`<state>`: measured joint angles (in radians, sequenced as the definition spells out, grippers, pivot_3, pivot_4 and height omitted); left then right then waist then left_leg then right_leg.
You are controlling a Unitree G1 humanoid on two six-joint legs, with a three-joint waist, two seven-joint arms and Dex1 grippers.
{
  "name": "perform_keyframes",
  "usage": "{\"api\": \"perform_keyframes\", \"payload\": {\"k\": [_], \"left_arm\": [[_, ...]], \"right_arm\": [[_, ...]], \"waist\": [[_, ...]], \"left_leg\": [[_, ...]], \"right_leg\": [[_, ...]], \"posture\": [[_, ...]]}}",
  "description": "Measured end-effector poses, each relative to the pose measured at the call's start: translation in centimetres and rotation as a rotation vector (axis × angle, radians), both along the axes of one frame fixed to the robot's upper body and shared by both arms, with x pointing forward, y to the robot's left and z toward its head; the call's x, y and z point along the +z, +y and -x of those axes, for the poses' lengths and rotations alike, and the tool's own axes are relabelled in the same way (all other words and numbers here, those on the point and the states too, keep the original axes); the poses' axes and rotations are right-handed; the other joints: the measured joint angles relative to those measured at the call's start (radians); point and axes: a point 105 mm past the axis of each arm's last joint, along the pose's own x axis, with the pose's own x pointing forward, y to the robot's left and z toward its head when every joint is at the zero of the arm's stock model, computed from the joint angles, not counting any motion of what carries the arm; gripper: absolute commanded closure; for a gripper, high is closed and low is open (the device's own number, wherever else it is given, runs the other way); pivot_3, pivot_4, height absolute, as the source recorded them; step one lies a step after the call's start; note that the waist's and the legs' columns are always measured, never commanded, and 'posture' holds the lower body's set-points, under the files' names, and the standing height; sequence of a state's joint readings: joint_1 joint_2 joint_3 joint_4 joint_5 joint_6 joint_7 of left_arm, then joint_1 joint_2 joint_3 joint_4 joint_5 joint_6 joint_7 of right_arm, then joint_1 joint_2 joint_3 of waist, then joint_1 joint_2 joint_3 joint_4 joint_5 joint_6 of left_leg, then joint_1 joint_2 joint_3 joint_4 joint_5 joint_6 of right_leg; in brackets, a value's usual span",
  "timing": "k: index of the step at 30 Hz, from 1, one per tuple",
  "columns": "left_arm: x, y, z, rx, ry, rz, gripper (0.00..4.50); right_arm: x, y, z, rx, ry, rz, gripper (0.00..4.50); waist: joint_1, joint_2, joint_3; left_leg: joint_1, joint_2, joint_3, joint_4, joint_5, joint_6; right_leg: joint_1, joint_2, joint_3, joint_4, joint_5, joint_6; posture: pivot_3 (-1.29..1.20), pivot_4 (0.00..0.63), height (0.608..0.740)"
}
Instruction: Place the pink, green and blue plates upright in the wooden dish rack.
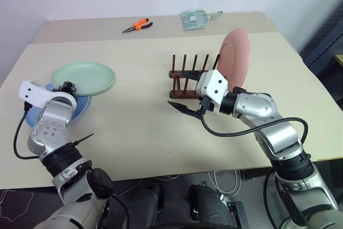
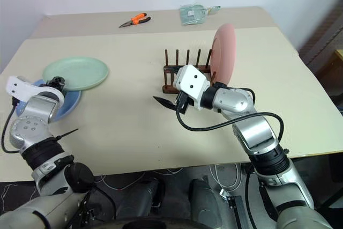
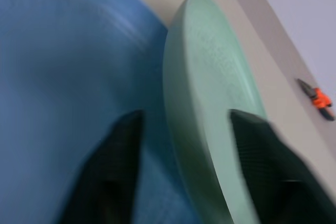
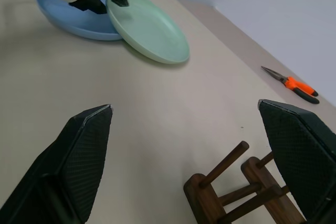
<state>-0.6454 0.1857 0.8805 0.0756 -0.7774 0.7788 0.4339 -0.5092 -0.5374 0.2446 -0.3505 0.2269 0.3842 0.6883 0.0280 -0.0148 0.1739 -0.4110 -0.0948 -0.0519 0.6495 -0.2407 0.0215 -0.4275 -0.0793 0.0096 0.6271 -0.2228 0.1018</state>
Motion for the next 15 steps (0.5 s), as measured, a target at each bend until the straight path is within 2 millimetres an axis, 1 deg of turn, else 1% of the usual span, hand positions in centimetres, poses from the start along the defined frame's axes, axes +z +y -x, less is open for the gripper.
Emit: {"api": "perform_keyframes", "payload": {"k": [2, 5, 7, 9, 11, 12, 13, 15], "left_arm": [[0.1, -0.2, -0.2, -0.009, -0.005, 0.017, 4.48], [0.5, -0.4, -0.5, -0.031, -0.021, 0.007, 4.48], [1.8, -1.3, -1.0, -0.089, -0.064, -0.063, 4.48], [3.8, -2.6, -1.4, -0.152, -0.130, -0.144, 4.48], [6.3, -4.5, -1.7, -0.231, -0.206, -0.269, 4.48], [7.4, -5.9, -1.8, -0.288, -0.226, -0.359, 4.48], [8.5, -7.9, -1.9, -0.362, -0.252, -0.442, 4.48], [10.2, -12.4, -1.9, -0.513, -0.324, -0.536, 4.48]], "right_arm": [[0.1, -0.1, -0.1, -0.011, -0.004, -0.005, 0.00], [0.5, -0.6, -0.3, -0.030, -0.005, -0.020, 0.00], [0.7, -0.8, -0.4, -0.038, -0.004, -0.026, 0.00], [0.8, -0.8, -0.4, -0.037, -0.009, -0.023, 0.00], [1.0, -0.7, -0.4, -0.039, -0.043, 0.004, 0.00], [1.2, -0.5, -0.5, -0.036, -0.087, 0.038, 0.00], [1.5, -0.1, -0.5, -0.028, -0.139, 0.073, 0.00], [2.1, 1.0, -0.7, -0.009, -0.245, 0.133, 0.00]], "waist": [[0.000, 0.000, 0.000], [0.000, -0.001, 0.000], [0.000, -0.001, 0.000], [0.000, -0.002, 0.000], [-0.001, -0.001, 0.000], [-0.002, -0.002, 0.001], [-0.002, -0.002, 0.001], [-0.003, -0.002, 0.000]], "left_leg": [[0.000, 0.000, 0.000, 0.000, 0.000, 0.000], [0.000, 0.000, 0.000, 0.000, 0.000, 0.000], [0.000, 0.000, 0.000, -0.001, 0.000, -0.001], [0.000, 0.000, 0.000, -0.001, 0.000, -0.001], [0.000, 0.000, 0.000, -0.001, 0.000, -0.001], [0.000, 0.000, 0.000, -0.001, 0.001, -0.001], [0.000, 0.000, 0.000, -0.001, 0.001, -0.002], [0.000, 0.000, 0.000, -0.001, 0.001, -0.002]], "right_leg": [[0.000, 0.000, 0.000, 0.000, 0.000, 0.000], [0.000, 0.000, 0.000, 0.000, 0.000, 0.000], [0.000, 0.000, 0.000, 0.000, 0.000, 0.000], [0.000, 0.000, 0.000, 0.000, 0.000, 0.000], [0.000, 0.000, 0.000, 0.000, 0.000, 0.000], [0.000, 0.000, 0.000, 0.000, 0.000, 0.000], [0.000, 0.000, 0.000, 0.000, 0.000, 0.000], [0.000, 0.000, 0.000, 0.000, 0.000, 0.000]], "posture": [[0.00, 0.150, 0.740], [0.00, 0.150, 0.740], [0.00, 0.150, 0.740], [0.00, 0.150, 0.740], [0.00, 0.150, 0.740], [0.00, 0.150, 0.740], [0.00, 0.150, 0.740], [0.00, 0.150, 0.740]]}}
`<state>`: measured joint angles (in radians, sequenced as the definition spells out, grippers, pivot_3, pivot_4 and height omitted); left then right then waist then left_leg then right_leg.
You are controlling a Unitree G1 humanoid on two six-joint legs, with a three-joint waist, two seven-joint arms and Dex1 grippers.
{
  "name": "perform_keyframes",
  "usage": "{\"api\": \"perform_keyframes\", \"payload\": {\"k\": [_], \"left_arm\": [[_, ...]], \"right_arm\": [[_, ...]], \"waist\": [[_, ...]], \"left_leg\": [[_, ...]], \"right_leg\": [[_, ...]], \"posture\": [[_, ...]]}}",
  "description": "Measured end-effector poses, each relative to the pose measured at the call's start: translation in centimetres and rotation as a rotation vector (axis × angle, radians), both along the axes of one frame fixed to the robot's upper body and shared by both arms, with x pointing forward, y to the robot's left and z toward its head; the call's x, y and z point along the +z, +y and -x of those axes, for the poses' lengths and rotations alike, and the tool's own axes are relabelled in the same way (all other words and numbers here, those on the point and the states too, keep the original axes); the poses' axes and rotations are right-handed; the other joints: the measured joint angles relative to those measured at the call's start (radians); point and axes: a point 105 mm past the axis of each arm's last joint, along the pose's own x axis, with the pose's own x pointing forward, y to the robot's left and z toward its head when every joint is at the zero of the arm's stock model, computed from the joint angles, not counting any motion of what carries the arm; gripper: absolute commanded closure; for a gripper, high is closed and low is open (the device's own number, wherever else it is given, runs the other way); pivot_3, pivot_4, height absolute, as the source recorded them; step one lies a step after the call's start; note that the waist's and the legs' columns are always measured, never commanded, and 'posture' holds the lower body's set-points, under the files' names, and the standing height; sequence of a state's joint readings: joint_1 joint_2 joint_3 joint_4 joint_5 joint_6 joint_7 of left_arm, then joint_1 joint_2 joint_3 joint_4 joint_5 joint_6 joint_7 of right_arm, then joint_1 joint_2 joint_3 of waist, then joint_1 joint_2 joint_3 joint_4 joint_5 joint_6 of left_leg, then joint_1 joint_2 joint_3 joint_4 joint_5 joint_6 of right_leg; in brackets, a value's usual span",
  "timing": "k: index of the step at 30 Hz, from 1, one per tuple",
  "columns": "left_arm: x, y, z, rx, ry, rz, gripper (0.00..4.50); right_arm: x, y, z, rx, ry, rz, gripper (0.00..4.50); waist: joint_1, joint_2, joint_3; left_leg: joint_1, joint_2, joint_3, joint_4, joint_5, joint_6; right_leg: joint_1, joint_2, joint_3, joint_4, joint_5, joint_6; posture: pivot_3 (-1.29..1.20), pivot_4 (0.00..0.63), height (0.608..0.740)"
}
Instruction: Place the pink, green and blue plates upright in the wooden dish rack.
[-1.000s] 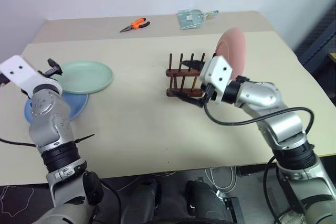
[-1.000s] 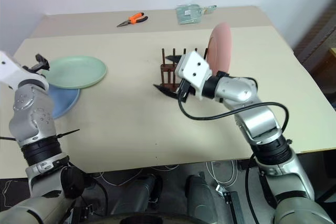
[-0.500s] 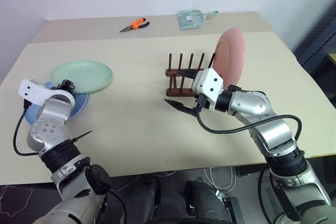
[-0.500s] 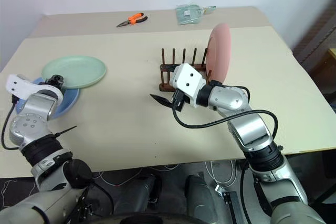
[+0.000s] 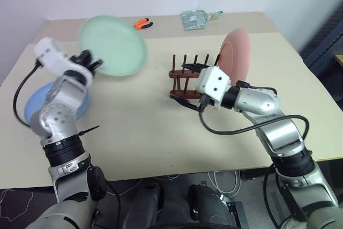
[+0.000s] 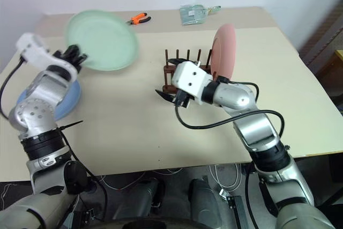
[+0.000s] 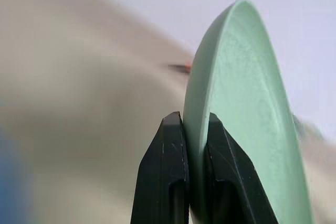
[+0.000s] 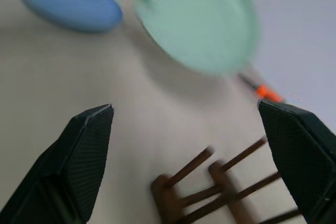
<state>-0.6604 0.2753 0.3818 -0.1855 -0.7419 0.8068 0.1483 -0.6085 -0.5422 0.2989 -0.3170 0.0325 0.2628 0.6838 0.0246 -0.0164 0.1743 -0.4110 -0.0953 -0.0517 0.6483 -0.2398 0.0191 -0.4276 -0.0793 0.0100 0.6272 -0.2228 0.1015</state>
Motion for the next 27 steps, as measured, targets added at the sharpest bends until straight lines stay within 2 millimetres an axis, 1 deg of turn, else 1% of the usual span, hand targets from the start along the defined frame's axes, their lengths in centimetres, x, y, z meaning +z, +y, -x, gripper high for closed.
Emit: {"api": "perform_keyframes", "payload": {"k": [1, 3, 5, 8, 9, 10, 11, 13, 14, 15, 16, 17, 18, 20, 21, 22, 24, 26, 27], "left_arm": [[0.4, -1.9, 0.0, -0.062, -0.010, -0.031, 4.48], [0.7, -3.8, 0.1, -0.123, -0.014, -0.048, 4.48], [1.1, -5.0, 0.2, -0.167, -0.018, -0.049, 4.48], [2.1, -6.2, 0.6, -0.215, -0.044, -0.052, 4.48], [2.4, -6.5, 0.8, -0.232, -0.051, -0.047, 4.50], [2.5, -6.8, 0.9, -0.243, -0.052, -0.045, 4.50], [2.4, -7.0, 0.9, -0.252, -0.049, -0.044, 4.50], [2.2, -7.1, 0.9, -0.255, -0.037, -0.047, 4.50], [2.2, -7.1, 0.9, -0.255, -0.033, -0.048, 4.50], [2.2, -7.0, 0.9, -0.254, -0.032, -0.048, 3.92], [2.2, -6.8, 0.9, -0.247, -0.033, -0.041, 3.69], [2.3, -6.7, 1.0, -0.252, -0.039, -0.030, 3.29], [2.6, -6.8, 1.1, -0.260, -0.052, -0.017, 2.78], [2.7, -7.1, 1.2, -0.275, -0.062, 0.009, 1.72], [2.9, -7.0, 1.2, -0.268, -0.075, 0.019, 1.17], [3.2, -6.4, 1.1, -0.245, -0.093, 0.028, 0.70], [3.8, -4.8, 0.8, -0.165, -0.130, 0.016, 0.70], [4.5, -2.0, 0.5, -0.032, -0.174, -0.061, 0.70], [4.8, -0.1, 0.6, 0.044, -0.197, -0.114, 0.70]], "right_arm": [[0.3, 0.5, -0.3, 0.002, -0.050, 0.027, 0.00], [0.4, 0.8, -1.2, -0.023, -0.120, 0.069, 0.00], [0.2, 0.3, -2.7, -0.080, -0.173, 0.113, 0.00], [-0.8, 0.1, -4.4, -0.133, -0.231, 0.186, 0.00], [-1.3, 0.2, -4.8, -0.142, -0.241, 0.207, 0.54], [-1.7, 0.2, -5.0, -0.146, -0.246, 0.222, 0.87], [-2.0, 0.2, -5.1, -0.150, -0.254, 0.238, 1.30], [-2.1, 0.1, -5.3, -0.157, -0.275, 0.250, 2.27], [-2.0, 0.1, -5.4, -0.164, -0.286, 0.253, 2.84], [-2.0, 0.1, -5.4, -0.169, -0.293, 0.252, 3.45], [-2.0, 0.1, -5.4, -0.170, -0.297, 0.250, 3.97], [-1.9, 0.2, -5.4, -0.173, -0.305, 0.252, 4.43], [-2.0, 0.3, -5.3, -0.164, -0.313, 0.260, 4.50], [-1.9, 0.6, -5.2, -0.163, -0.328, 0.253, 4.50], [-1.8, 0.4, -5.4, -0.173, -0.335, 0.258, 4.50], [-1.8, 0.4, -5.4, -0.179, -0.343, 0.259, 4.50], [-1.7, 0.3, -5.4, -0.187, -0.350, 0.254, 4.50], [-1.6, -0.3, -5.3, -0.206, -0.338, 0.222, 4.50], [-1.5, -0.6, -5.1, -0.220, -0.324, 0.188, 4.50]], "waist": [[-0.004, 0.000, 0.000], [-0.014, 0.000, 0.000], [-0.021, 0.000, 0.000], [-0.028, 0.000, 0.000], [-0.031, 0.000, 0.000], [-0.032, 0.000, 0.000], [-0.034, 0.000, 0.000], [-0.034, 0.000, 0.000], [-0.034, 0.000, 0.000], [-0.034, 0.000, 0.000], [-0.034, 0.000, 0.000], [-0.035, 0.000, 0.000], [-0.035, 0.000, 0.000], [-0.034, 0.000, 0.000], [-0.034, 0.000, 0.000], [-0.034, 0.000, 0.000], [-0.034, 0.000, 0.000], [-0.037, 0.000, 0.000], [-0.039, 0.000, 0.000]], "left_leg": [[0.000, 0.000, 0.000, 0.000, 0.000, 0.000], [0.000, 0.000, 0.000, 0.000, 0.001, 0.000], [0.000, 0.000, 0.000, -0.001, 0.001, -0.001], [0.000, 0.001, 0.000, -0.002, 0.002, -0.002], [0.000, 0.001, 0.000, -0.002, 0.002, -0.002], [0.000, 0.001, 0.000, -0.002, 0.002, -0.002], [0.000, 0.001, 0.000, -0.002, 0.002, -0.002], [0.000, 0.001, 0.000, -0.002, 0.002, -0.002], [0.000, 0.001, 0.000, -0.002, 0.002, -0.002], [0.000, 0.001, 0.000, -0.002, 0.002, -0.002], [0.000, 0.001, 0.000, -0.002, 0.002, -0.003], [0.000, 0.001, 0.000, -0.002, 0.002, -0.003], [0.000, 0.001, 0.000, -0.002, 0.002, -0.003], [0.000, 0.001, 0.000, -0.002, 0.002, -0.003], [0.000, 0.001, -0.001, -0.002, 0.002, -0.003], [0.000, 0.001, 0.000, -0.002, 0.002, -0.003], [0.000, 0.001, 0.000, -0.002, 0.003, -0.003], [0.000, 0.001, 0.000, -0.003, 0.003, -0.003], [0.000, 0.001, 0.000, -0.004, 0.003, -0.004]], "right_leg": [[0.000, 0.000, 0.000, 0.000, 0.000, 0.000], [-0.001, 0.000, 0.000, 0.001, 0.000, 0.000], [-0.002, 0.001, 0.001, 0.002, 0.000, 0.000], [-0.002, 0.001, 0.001, 0.002, 0.000, 0.000], [-0.002, 0.001, 0.001, 0.002, 0.000, 0.000], [-0.002, 0.001, 0.001, 0.002, 0.000, 0.000], [-0.002, 0.001, 0.001, 0.002, 0.000, 0.000], [-0.002, 0.001, 0.001, 0.002, 0.000, 0.000], [-0.002, 0.001, 0.001, 0.002, 0.000, 0.000], [-0.002, 0.001, 0.001, 0.002, 0.000, 0.000], [-0.002, 0.002, 0.001, 0.002, 0.000, 0.000], [-0.002, 0.002, 0.001, 0.002, 0.000, 0.000], [-0.002, 0.002, 0.001, 0.002, 0.000, 0.000], [-0.002, 0.002, 0.001, 0.002, 0.000, 0.000], [-0.002, 0.002, 0.001, 0.002, 0.000, 0.000], [-0.002, 0.002, 0.001, 0.002, 0.000, 0.000], [-0.002, 0.002, 0.001, 0.002, 0.000, 0.000], [-0.003, 0.002, 0.001, 0.002, 0.000, 0.000], [-0.003, 0.003, 0.002, 0.003, 0.000, -0.001]], "posture": [[0.00, 0.150, 0.740], [0.00, 0.150, 0.740], [0.00, 0.150, 0.740], [0.00, 0.150, 0.740], [0.00, 0.150, 0.740], [0.00, 0.150, 0.740], [0.00, 0.150, 0.740], [0.00, 0.150, 0.740], [0.00, 0.150, 0.740], [0.00, 0.150, 0.740], [0.00, 0.150, 0.740], [0.00, 0.150, 0.740], [0.00, 0.150, 0.740], [0.00, 0.150, 0.740], [0.00, 0.150, 0.740], [0.00, 0.150, 0.740], [0.00, 0.150, 0.740], [0.00, 0.150, 0.740], [0.00, 0.150, 0.740]]}}
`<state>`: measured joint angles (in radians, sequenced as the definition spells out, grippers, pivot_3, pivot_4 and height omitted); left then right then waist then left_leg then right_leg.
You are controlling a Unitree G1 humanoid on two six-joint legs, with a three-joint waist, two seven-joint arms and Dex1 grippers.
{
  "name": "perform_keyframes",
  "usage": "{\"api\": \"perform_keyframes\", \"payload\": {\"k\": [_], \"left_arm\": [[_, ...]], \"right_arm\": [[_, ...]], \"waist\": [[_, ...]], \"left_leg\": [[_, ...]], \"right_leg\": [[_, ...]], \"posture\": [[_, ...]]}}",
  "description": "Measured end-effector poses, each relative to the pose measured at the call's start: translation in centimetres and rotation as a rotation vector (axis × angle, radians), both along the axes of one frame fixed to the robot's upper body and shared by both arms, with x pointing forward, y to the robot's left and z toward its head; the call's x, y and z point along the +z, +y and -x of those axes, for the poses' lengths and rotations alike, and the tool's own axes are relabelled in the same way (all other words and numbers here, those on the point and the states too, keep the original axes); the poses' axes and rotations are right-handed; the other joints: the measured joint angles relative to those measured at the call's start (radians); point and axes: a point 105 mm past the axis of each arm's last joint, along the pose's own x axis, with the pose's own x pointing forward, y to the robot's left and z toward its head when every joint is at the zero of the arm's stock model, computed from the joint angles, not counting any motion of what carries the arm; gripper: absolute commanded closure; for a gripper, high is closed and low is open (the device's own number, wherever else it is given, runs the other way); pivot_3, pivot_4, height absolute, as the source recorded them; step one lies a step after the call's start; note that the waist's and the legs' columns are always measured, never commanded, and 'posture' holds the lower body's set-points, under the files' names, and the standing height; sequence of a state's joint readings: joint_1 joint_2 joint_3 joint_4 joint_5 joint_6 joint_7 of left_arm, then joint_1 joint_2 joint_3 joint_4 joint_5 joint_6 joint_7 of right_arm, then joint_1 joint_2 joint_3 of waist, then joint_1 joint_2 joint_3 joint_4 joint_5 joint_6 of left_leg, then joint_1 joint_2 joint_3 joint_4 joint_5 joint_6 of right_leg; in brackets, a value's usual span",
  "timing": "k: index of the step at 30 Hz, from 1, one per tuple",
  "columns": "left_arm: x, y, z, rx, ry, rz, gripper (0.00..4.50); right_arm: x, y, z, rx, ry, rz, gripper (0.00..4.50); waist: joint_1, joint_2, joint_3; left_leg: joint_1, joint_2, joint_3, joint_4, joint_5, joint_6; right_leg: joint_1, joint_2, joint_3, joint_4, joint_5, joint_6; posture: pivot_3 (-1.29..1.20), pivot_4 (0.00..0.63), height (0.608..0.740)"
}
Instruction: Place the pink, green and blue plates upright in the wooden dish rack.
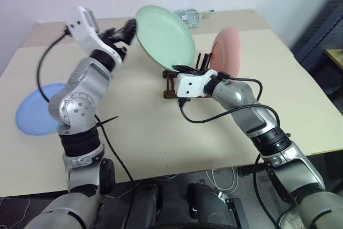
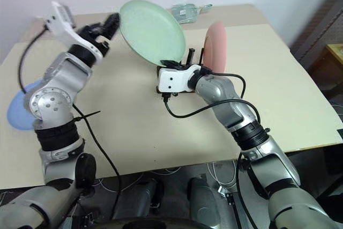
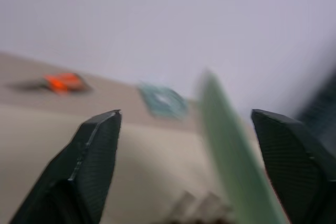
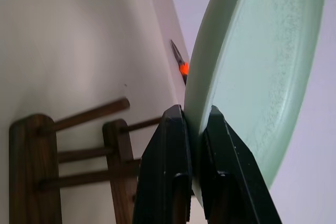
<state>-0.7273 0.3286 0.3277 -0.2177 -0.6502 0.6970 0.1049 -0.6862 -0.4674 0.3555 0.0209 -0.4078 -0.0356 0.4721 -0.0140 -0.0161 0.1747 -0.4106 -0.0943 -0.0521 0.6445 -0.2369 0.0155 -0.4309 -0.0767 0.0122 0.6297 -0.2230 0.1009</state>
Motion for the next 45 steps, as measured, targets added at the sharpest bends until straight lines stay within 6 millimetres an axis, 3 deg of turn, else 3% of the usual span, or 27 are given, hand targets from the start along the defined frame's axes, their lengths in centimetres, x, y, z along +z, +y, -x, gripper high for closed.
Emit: {"api": "perform_keyframes", "payload": {"k": [3, 7, 11, 14, 16, 21, 30, 34, 38, 39, 45], "left_arm": [[-0.6, 4.4, 0.5, 0.160, -0.038, -0.089, 0.70], [-3.8, 5.5, 1.2, 0.190, -0.022, -0.352, 0.70], [-10.1, 1.5, 2.0, -0.044, 0.057, -0.443, 0.70], [-15.9, -2.6, 4.1, -0.305, 0.155, -0.470, 0.70], [-17.3, -3.7, 5.1, -0.394, 0.178, -0.474, 0.70], [-16.0, -5.7, 6.5, -0.537, 0.104, -0.470, 0.70], [-16.3, -6.4, 6.8, -0.589, 0.115, -0.482, 0.70], [-16.4, -6.6, 6.9, -0.592, 0.116, -0.493, 0.64], [-16.5, -6.6, 6.9, -0.593, 0.120, -0.492, 0.64], [-16.6, -6.6, 6.9, -0.596, 0.127, -0.489, 0.14], [-16.7, -6.6, 7.0, -0.605, 0.149, -0.458, 0.03]], "right_arm": [[0.7, -1.4, 0.6, -0.023, 0.038, -0.141, 4.50], [3.1, -1.3, 2.3, 0.058, 0.148, -0.437, 4.50], [5.1, -1.5, 4.1, 0.158, 0.331, -0.759, 4.50], [4.3, -2.0, 4.5, 0.158, 0.490, -0.876, 4.50], [3.8, -2.3, 4.3, 0.137, 0.545, -0.909, 4.50], [3.4, -3.3, 4.0, 0.096, 0.610, -0.971, 4.50], [1.4, -4.6, 2.3, 0.008, 0.712, -0.997, 4.50], [1.2, -4.9, 1.6, -0.013, 0.728, -0.984, 3.00], [1.3, -5.1, 1.3, -0.024, 0.714, -0.952, 1.01], [1.4, -4.9, 1.3, -0.023, 0.701, -0.937, 0.48], [2.7, -5.0, 1.1, -0.034, 0.550, -0.834, 0.44]], "waist": [[0.003, 0.000, 0.000], [0.004, 0.001, 0.000], [0.013, 0.001, -0.001], [0.011, 0.002, 0.000], [0.007, 0.003, 0.000], [0.003, 0.004, 0.000], [0.004, 0.004, 0.000], [0.003, 0.005, 0.001], [0.004, 0.005, 0.001], [0.004, 0.005, 0.001], [0.004, 0.005, 0.001]], "left_leg": [[0.000, 0.000, 0.000, 0.000, 0.000, 0.000], [0.000, 0.000, 0.000, 0.000, 0.000, 0.001], [0.001, 0.000, -0.001, 0.001, -0.006, 0.009], [0.001, 0.000, -0.001, 0.000, -0.007, 0.007], [0.001, 0.000, -0.001, 0.000, -0.007, 0.007], [0.001, 0.001, -0.001, 0.000, -0.006, 0.008], [0.001, 0.001, -0.001, 0.000, -0.006, 0.009], [0.001, 0.001, -0.001, 0.000, -0.006, 0.009], [0.001, 0.001, -0.001, 0.000, -0.006, 0.009], [0.001, 0.001, -0.001, 0.000, -0.006, 0.009], [0.001, 0.001, -0.001, 0.000, -0.006, 0.009]], "right_leg": [[0.000, 0.000, 0.000, 0.000, 0.000, 0.000], [0.001, -0.001, 0.000, 0.000, 0.000, 0.000], [0.002, -0.002, 0.000, -0.001, 0.000, 0.000], [0.002, -0.003, 0.000, -0.001, 0.000, -0.001], [0.001, -0.002, 0.000, -0.001, -0.001, -0.004], [0.001, -0.002, 0.000, -0.001, -0.001, -0.004], [0.001, -0.002, 0.000, -0.001, 0.000, -0.003], [0.001, -0.002, 0.000, -0.001, 0.000, -0.002], [0.001, -0.002, 0.000, -0.001, 0.000, -0.002], [0.001, -0.002, 0.000, -0.001, 0.000, -0.002], [0.001, -0.002, 0.000, -0.001, 0.000, -0.002]], "posture": [[0.00, 0.150, 0.740], [0.00, 0.150, 0.740], [0.00, 0.150, 0.740], [0.00, 0.150, 0.740], [0.00, 0.150, 0.740], [0.00, 0.150, 0.740], [0.00, 0.150, 0.740], [0.00, 0.150, 0.740], [0.00, 0.150, 0.740], [0.00, 0.150, 0.740], [0.00, 0.150, 0.740]]}}
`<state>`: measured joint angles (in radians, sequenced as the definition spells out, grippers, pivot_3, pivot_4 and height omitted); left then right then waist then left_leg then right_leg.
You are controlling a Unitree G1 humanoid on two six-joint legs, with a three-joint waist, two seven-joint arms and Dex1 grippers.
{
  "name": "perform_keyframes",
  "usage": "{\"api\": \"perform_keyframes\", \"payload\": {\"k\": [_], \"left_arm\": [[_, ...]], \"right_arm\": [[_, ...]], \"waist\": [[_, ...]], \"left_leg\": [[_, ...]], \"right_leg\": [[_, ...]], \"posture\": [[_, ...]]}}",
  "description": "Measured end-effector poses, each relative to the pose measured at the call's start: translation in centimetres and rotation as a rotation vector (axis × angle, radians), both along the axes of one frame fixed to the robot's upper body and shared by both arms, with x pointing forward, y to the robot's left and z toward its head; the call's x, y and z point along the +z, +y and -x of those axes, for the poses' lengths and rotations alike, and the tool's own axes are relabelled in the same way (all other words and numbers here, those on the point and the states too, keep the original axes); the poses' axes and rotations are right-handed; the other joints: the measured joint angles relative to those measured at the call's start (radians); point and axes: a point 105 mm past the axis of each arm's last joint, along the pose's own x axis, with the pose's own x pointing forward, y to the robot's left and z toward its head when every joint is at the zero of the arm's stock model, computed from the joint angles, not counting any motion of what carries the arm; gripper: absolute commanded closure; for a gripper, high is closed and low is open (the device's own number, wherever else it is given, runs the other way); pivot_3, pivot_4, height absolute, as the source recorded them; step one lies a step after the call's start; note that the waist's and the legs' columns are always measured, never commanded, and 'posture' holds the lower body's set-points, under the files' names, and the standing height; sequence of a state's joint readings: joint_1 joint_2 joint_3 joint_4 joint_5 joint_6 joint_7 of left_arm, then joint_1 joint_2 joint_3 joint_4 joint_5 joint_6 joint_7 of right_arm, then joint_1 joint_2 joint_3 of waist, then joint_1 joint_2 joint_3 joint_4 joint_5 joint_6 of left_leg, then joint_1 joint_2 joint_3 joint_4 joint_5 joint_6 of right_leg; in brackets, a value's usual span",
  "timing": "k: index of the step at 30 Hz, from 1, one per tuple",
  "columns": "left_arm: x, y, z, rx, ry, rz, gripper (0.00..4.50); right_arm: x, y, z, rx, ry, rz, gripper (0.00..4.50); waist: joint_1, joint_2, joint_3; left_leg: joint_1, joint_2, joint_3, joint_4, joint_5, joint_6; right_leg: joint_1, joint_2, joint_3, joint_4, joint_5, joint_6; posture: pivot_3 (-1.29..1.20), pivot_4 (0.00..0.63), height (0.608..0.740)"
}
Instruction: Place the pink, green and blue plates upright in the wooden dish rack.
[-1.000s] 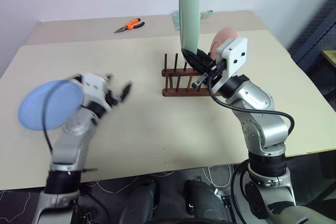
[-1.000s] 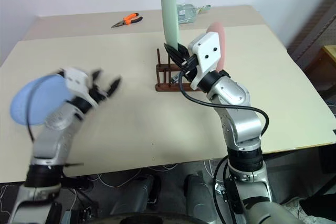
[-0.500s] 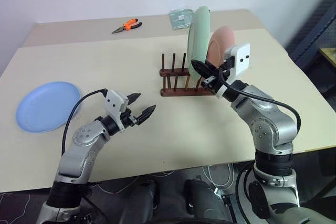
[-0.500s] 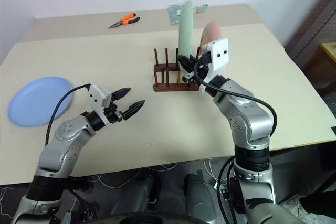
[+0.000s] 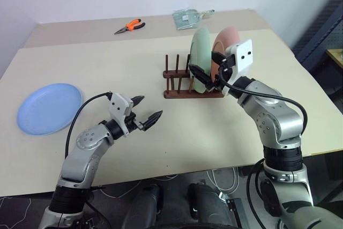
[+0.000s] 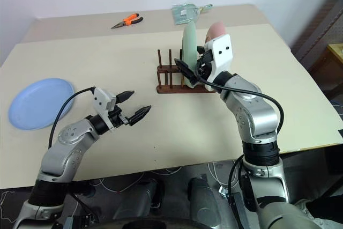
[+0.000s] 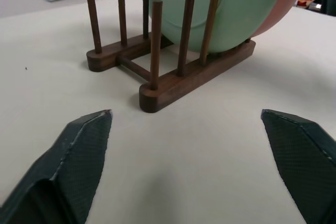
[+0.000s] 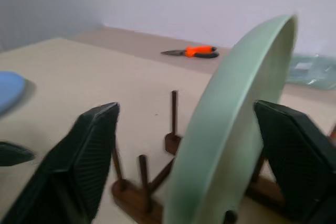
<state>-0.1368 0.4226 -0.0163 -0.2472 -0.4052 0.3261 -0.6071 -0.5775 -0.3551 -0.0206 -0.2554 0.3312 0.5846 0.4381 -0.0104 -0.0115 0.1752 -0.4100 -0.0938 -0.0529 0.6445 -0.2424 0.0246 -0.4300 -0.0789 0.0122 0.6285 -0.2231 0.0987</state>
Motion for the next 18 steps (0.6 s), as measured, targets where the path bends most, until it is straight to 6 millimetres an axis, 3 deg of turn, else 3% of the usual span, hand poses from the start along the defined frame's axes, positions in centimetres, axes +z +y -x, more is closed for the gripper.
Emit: {"api": "perform_keyframes", "payload": {"k": [5, 7, 8, 10, 12, 16, 18], "left_arm": [[0.6, 0.8, -0.7, 0.079, -0.009, 0.046, 0.03], [1.4, 1.9, -1.9, 0.175, -0.033, 0.068, 0.03], [1.9, 2.8, -2.6, 0.245, -0.048, 0.075, 0.00], [3.1, 6.6, -4.5, 0.491, -0.084, 0.087, 0.00], [4.1, 11.9, -5.5, 0.801, -0.092, 0.092, 0.00], [4.2, 20.3, -3.8, 1.282, -0.029, 0.122, 0.00], [3.7, 23.0, -2.2, 1.431, 0.008, 0.117, 0.00]], "right_arm": [[2.6, -0.1, 0.0, -0.049, -0.168, 0.060, 0.44], [4.5, 0.1, 0.1, -0.060, -0.267, 0.087, 0.44], [5.5, 0.4, 0.4, -0.045, -0.327, 0.121, 0.22], [6.9, 1.8, 1.7, 0.041, -0.453, 0.244, 0.22], [6.1, 4.0, 3.1, 0.171, -0.527, 0.380, 0.22], [3.3, 7.8, 4.6, 0.367, -0.529, 0.473, 0.22], [2.5, 8.9, 5.0, 0.411, -0.533, 0.486, 0.22]], "waist": [[0.001, 0.000, 0.000], [0.001, 0.000, 0.000], [0.001, 0.000, 0.000], [-0.001, -0.001, 0.000], [-0.004, -0.001, 0.000], [-0.004, -0.001, 0.000], [0.001, -0.002, 0.000]], "left_leg": [[0.000, 0.000, 0.000, 0.000, 0.000, 0.000], [0.000, 0.000, 0.000, 0.001, 0.000, 0.000], [0.000, 0.000, 0.000, 0.001, 0.000, 0.000], [0.000, 0.000, 0.000, 0.000, 0.000, 0.000], [0.000, 0.001, 0.000, 0.000, 0.000, 0.000], [0.000, 0.000, 0.000, 0.001, 0.000, -0.001], [0.000, 0.000, -0.001, 0.001, 0.000, -0.001]], "right_leg": [[0.000, 0.000, 0.000, 0.000, 0.000, 0.000], [0.000, 0.000, 0.000, 0.000, 0.000, 0.000], [0.000, 0.000, -0.001, 0.000, 0.000, 0.000], [0.000, 0.001, -0.001, 0.000, 0.000, 0.001], [0.000, 0.002, -0.001, 0.000, 0.000, 0.001], [0.000, 0.002, -0.001, 0.001, 0.000, 0.001], [0.000, 0.002, -0.002, 0.001, 0.000, 0.001]], "posture": [[0.00, 0.150, 0.740], [0.00, 0.150, 0.740], [0.00, 0.150, 0.740], [0.00, 0.150, 0.740], [0.00, 0.150, 0.740], [0.00, 0.150, 0.740], [0.00, 0.150, 0.740]]}}
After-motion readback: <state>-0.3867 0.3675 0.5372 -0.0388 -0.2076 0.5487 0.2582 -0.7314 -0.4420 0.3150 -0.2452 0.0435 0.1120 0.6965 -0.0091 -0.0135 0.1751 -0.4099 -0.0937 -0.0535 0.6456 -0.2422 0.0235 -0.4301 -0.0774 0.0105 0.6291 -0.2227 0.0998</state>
